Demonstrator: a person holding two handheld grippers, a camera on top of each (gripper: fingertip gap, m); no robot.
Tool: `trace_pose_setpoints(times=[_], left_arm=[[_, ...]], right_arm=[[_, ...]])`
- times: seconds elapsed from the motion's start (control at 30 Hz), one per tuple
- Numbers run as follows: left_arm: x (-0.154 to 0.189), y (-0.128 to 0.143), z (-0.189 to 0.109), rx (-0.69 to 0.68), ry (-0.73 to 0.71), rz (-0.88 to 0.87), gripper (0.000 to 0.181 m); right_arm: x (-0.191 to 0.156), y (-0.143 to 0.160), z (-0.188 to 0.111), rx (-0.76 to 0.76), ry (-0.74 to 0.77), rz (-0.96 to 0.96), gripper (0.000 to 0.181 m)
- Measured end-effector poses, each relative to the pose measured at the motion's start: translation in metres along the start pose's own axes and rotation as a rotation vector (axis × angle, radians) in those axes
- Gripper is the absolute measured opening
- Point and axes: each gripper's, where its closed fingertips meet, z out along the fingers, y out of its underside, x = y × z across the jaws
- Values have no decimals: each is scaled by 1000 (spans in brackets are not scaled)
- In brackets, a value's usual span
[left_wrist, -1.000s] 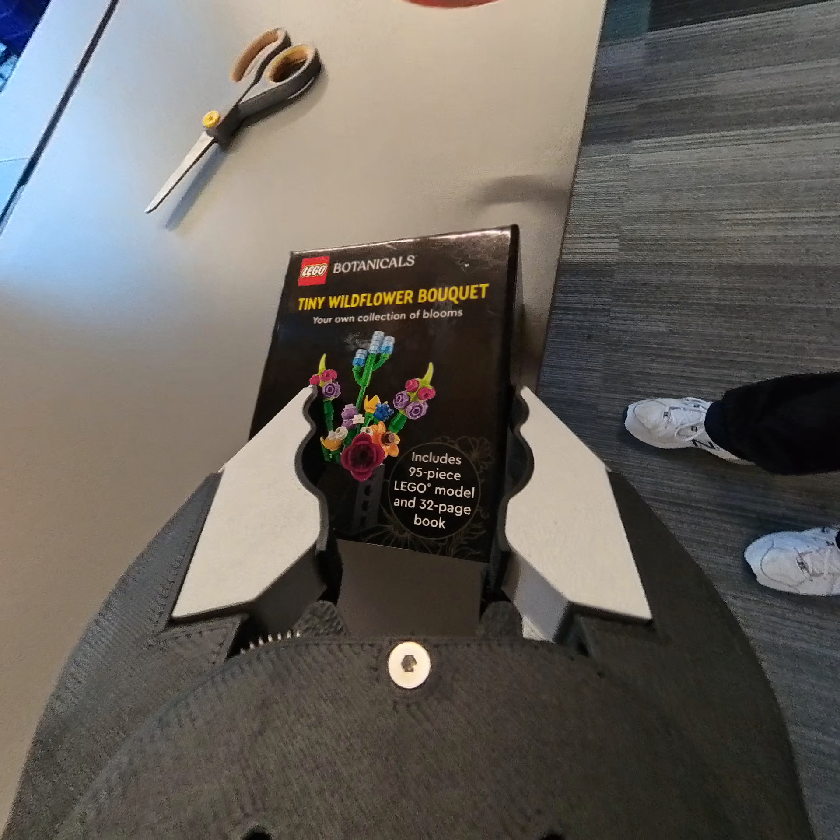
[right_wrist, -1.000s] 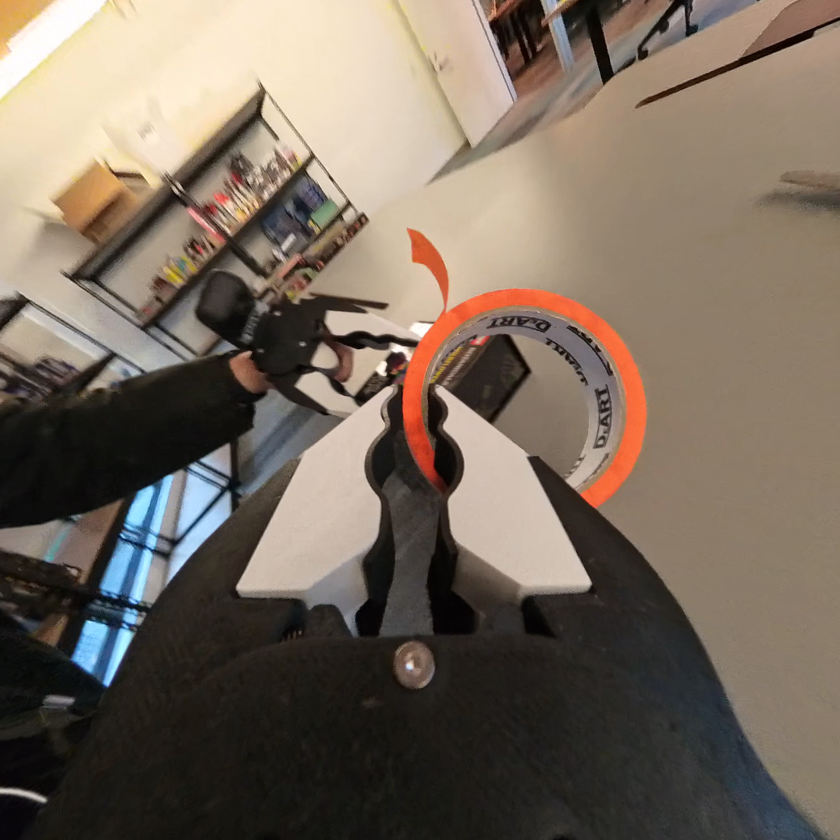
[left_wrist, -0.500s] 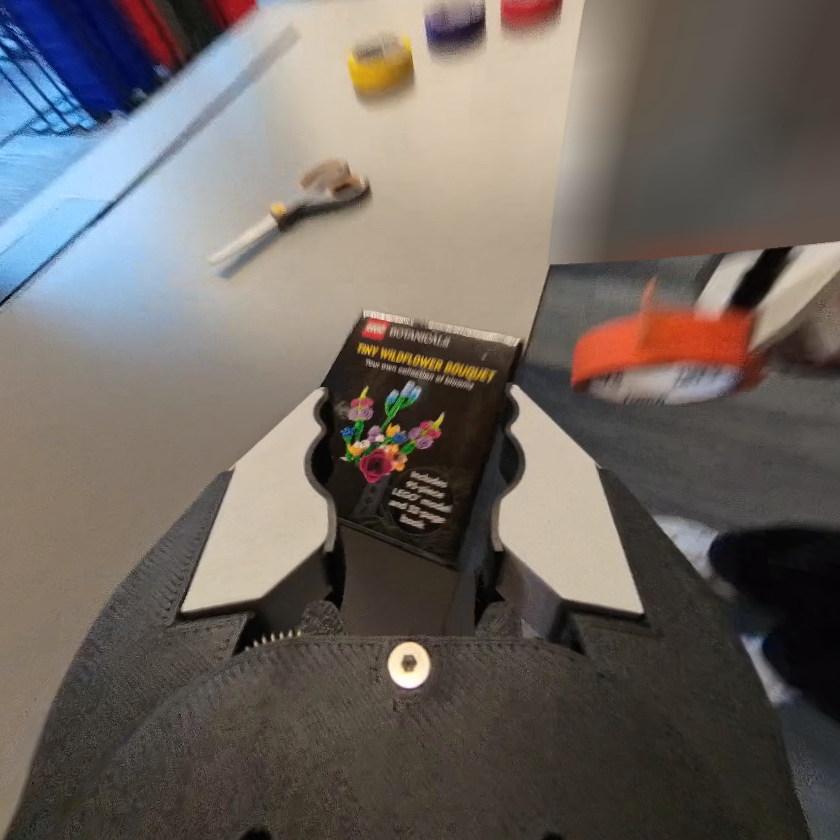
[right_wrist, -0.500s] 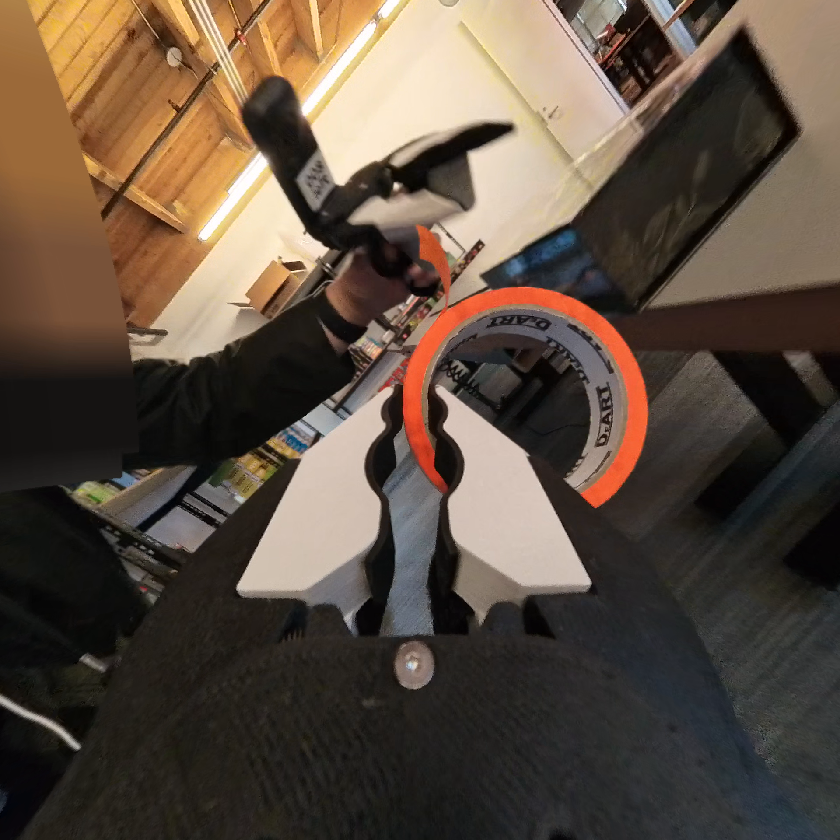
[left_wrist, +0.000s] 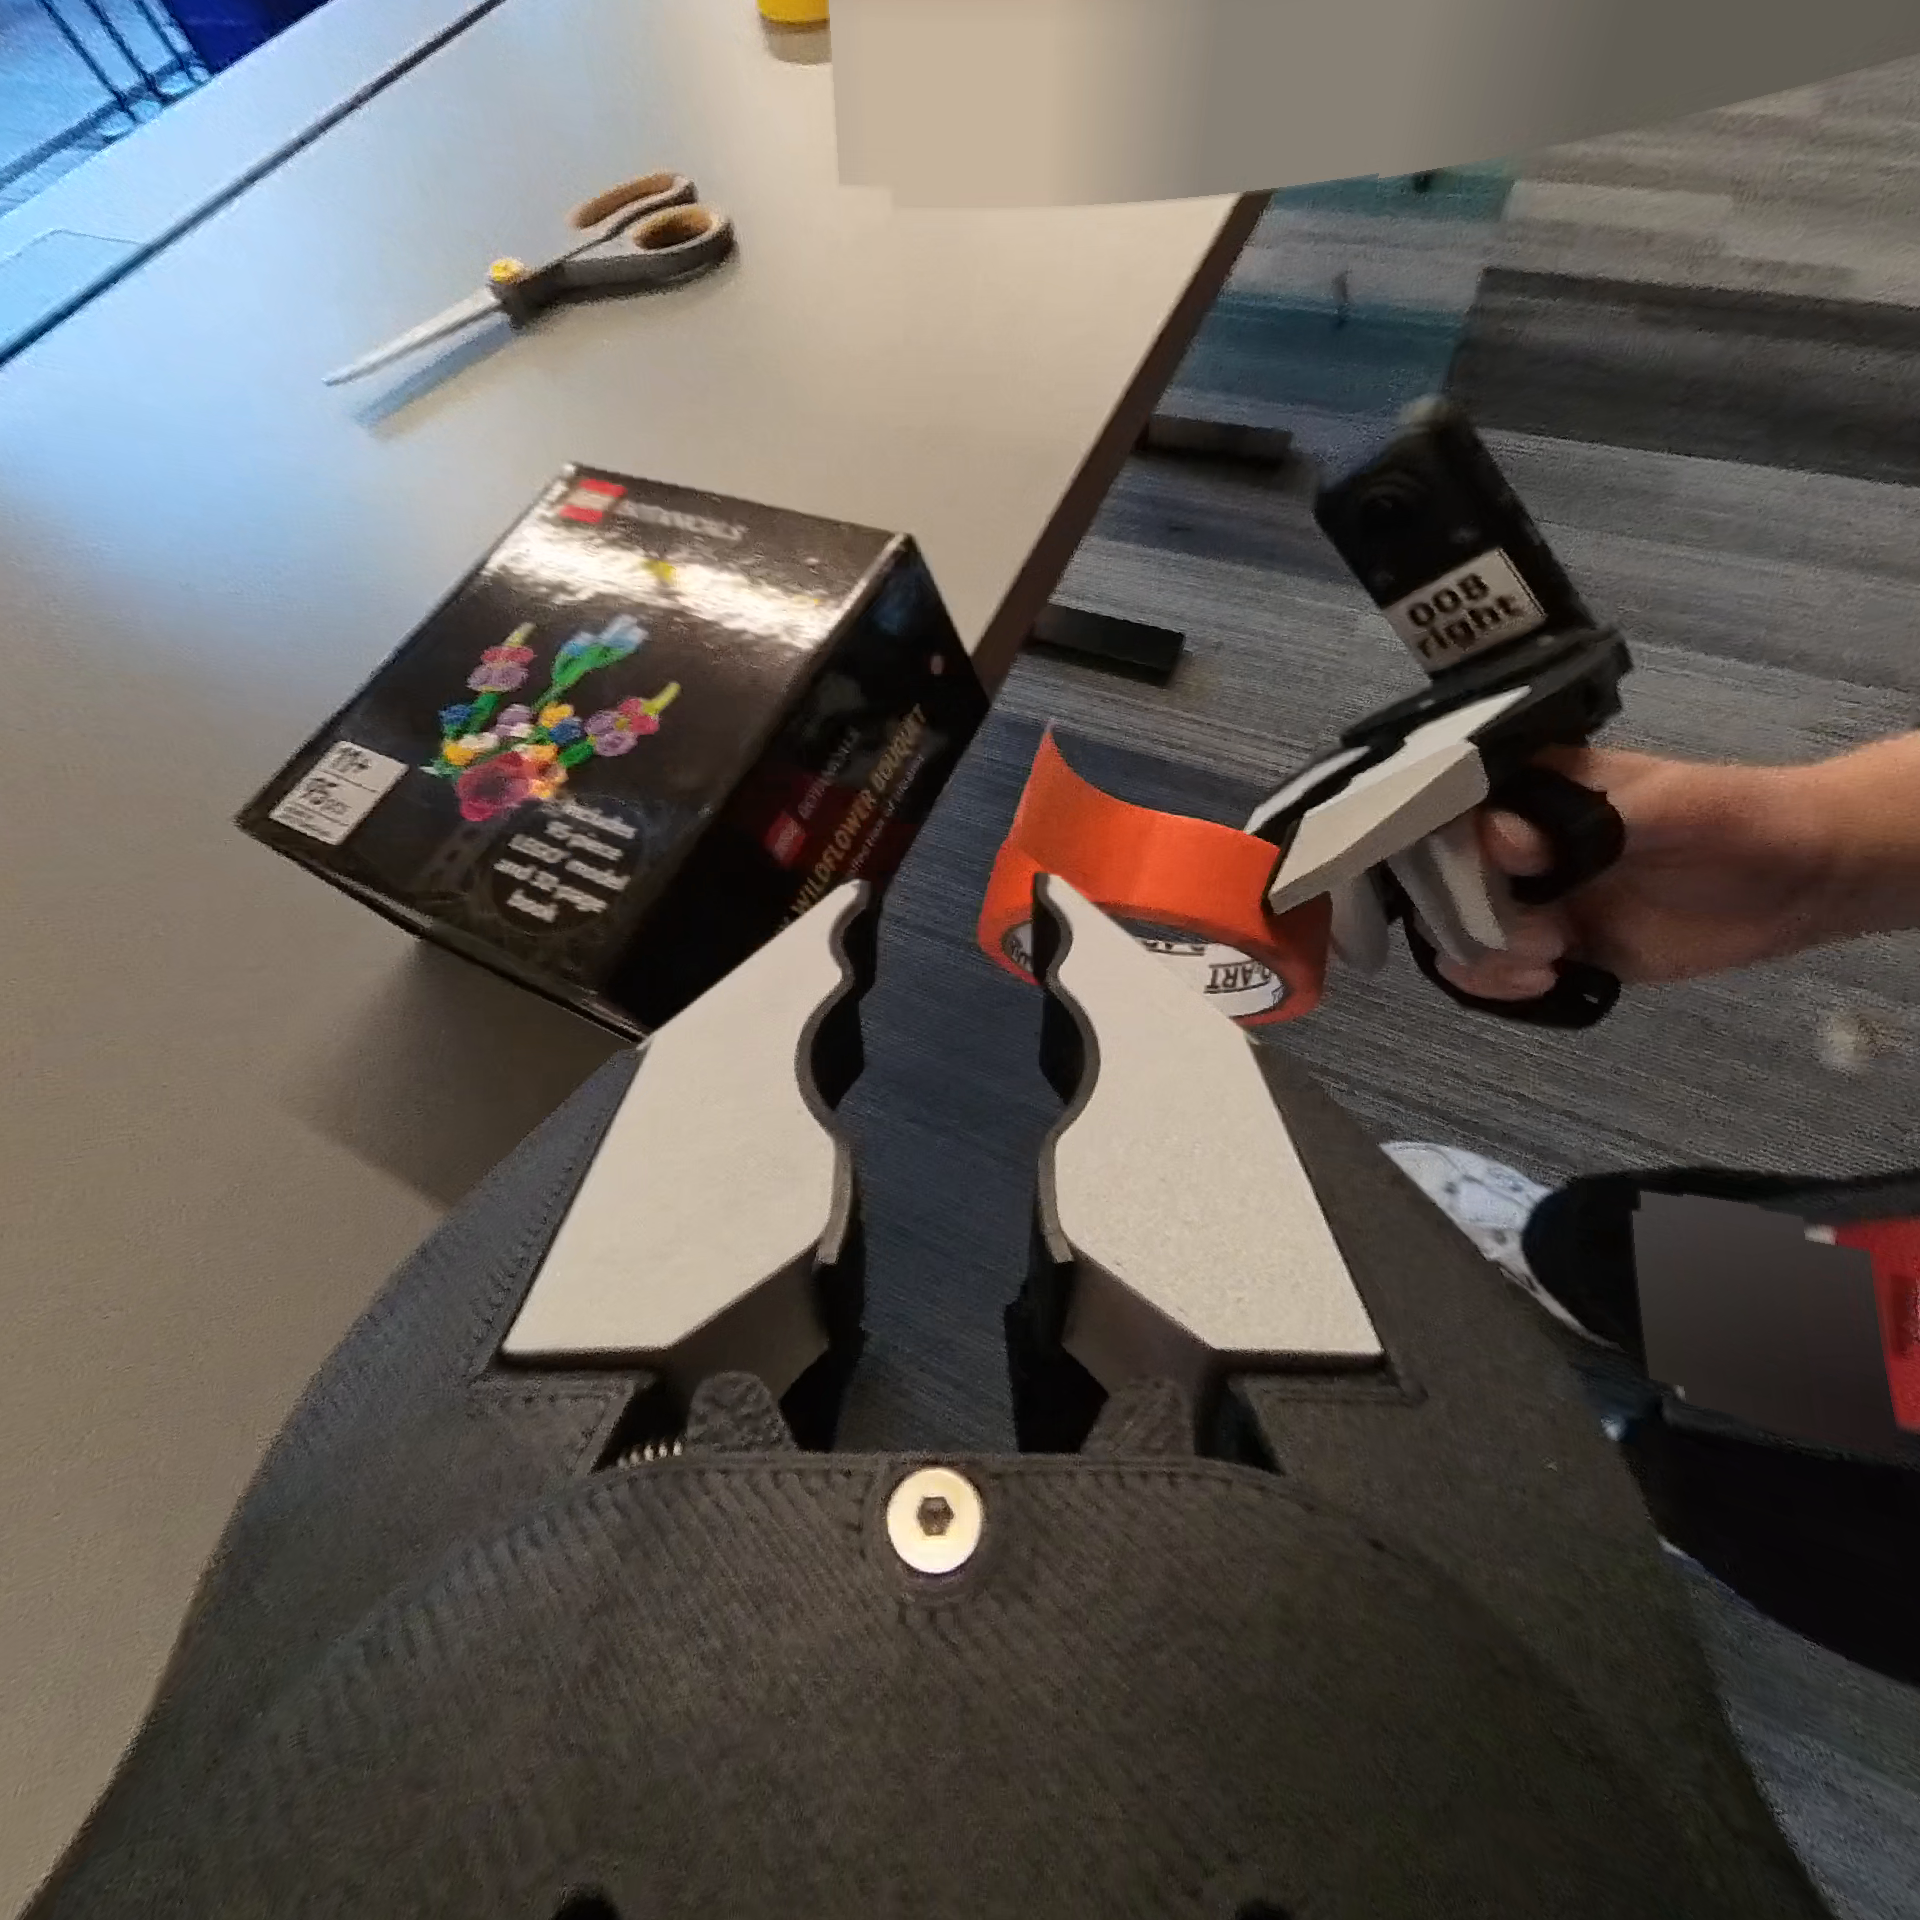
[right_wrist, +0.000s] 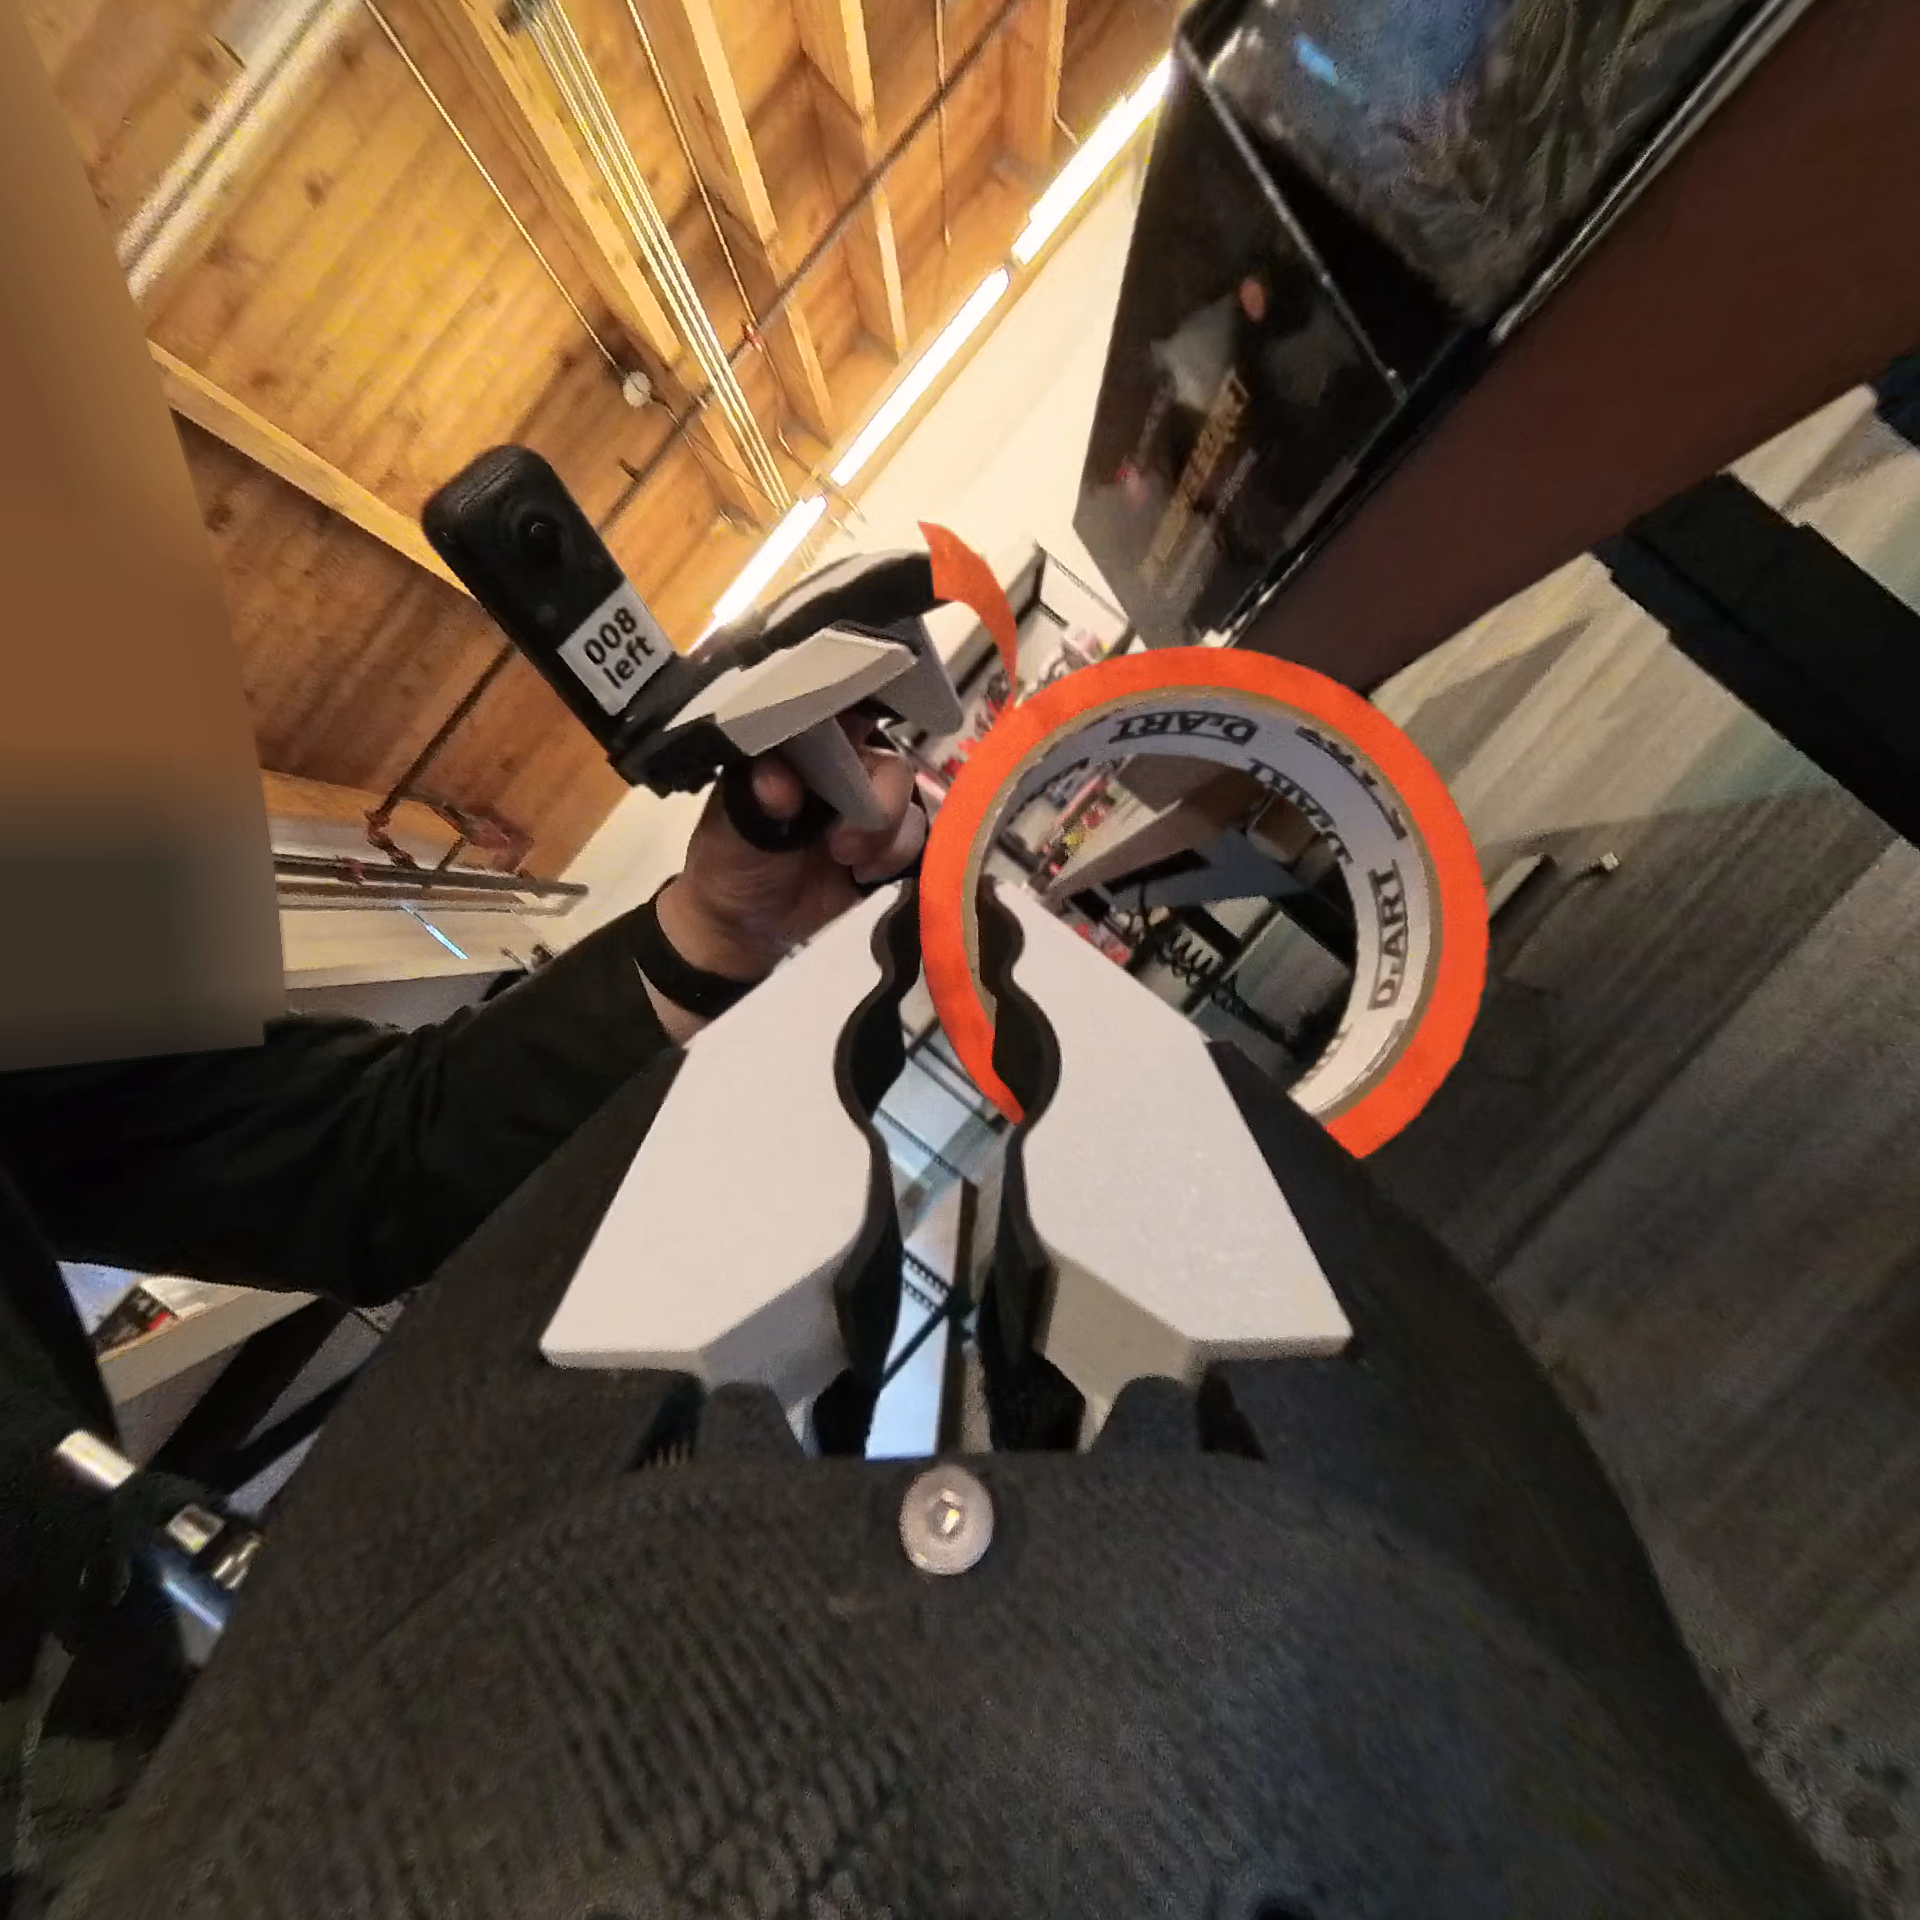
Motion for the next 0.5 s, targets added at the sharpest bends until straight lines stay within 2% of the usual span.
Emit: trace_pose_setpoints(times=[0.13, 0.23, 0.33, 0.4, 0.5], left_arm=[[-26, -12, -6, 27, -139, 89, 43], [-47, -20, -1, -7, -226, 291, 47], [-59, -9, 14, -108, -230, 461, 57], [-66, -8, 21, -107, -250, 524, 59], [-67, -6, 29, -97, -207, 550, 55]], right_arm=[[11, -5, 3, 56, -43, -38, 9], [17, -1, 6, 54, -66, -47, 9], [17, 2, 5, 58, -73, -52, 9], [17, 1, 3, 69, -74, -51, 9], [20, -4, 5, 100, -85, -29, 9]])
